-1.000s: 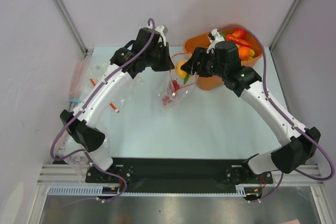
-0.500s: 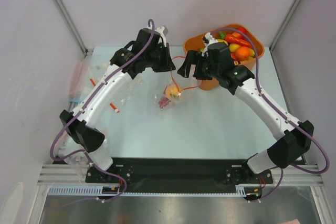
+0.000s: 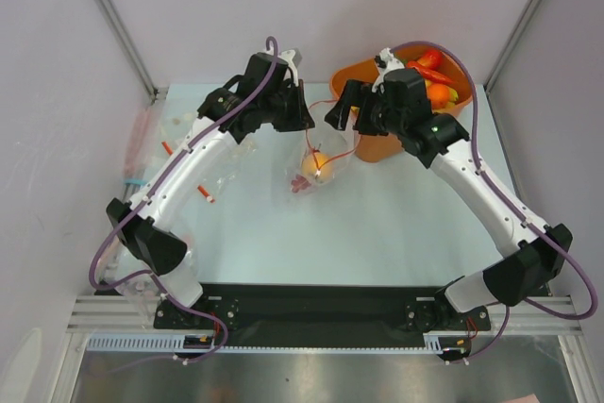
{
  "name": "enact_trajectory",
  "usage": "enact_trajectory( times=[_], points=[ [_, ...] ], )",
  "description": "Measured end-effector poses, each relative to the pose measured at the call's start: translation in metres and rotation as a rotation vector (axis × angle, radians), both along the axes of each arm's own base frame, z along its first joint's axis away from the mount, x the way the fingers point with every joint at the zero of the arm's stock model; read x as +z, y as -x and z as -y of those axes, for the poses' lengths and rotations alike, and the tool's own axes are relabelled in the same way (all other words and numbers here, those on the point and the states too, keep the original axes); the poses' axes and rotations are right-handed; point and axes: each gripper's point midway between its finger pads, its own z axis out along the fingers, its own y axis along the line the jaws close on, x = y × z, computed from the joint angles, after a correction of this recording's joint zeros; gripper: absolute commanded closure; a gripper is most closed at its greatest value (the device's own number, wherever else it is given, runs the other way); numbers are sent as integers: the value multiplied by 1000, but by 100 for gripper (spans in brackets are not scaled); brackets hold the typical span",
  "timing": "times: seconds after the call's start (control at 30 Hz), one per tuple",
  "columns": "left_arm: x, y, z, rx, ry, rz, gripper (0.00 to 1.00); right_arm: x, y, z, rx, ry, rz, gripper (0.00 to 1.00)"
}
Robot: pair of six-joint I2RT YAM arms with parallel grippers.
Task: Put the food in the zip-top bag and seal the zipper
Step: Pick up the fake fruit from the bin.
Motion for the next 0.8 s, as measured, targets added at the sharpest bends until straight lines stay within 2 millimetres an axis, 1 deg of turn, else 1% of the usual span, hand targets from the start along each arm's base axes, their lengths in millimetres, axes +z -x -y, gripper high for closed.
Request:
enact_trajectory(
  times=[0.13, 0.27, 0.37, 0.63, 0.8],
  points=[
    [0, 0, 0, 0, -1, 1, 100, 7, -3, 11, -27, -8, 13, 6],
    [0, -1, -1, 3, -5, 4, 100, 11, -4, 20, -46, -10, 16, 0],
    [-1, -1, -1, 5, -6, 4, 100, 12, -5, 25, -59, -13, 15, 0],
    [-9, 1, -10, 27, -18, 4, 100, 27, 0, 46, -115, -54, 60, 0],
    [-5, 2, -15, 38, -15, 23, 100, 39, 2, 60, -143, -76, 100, 0]
  ],
)
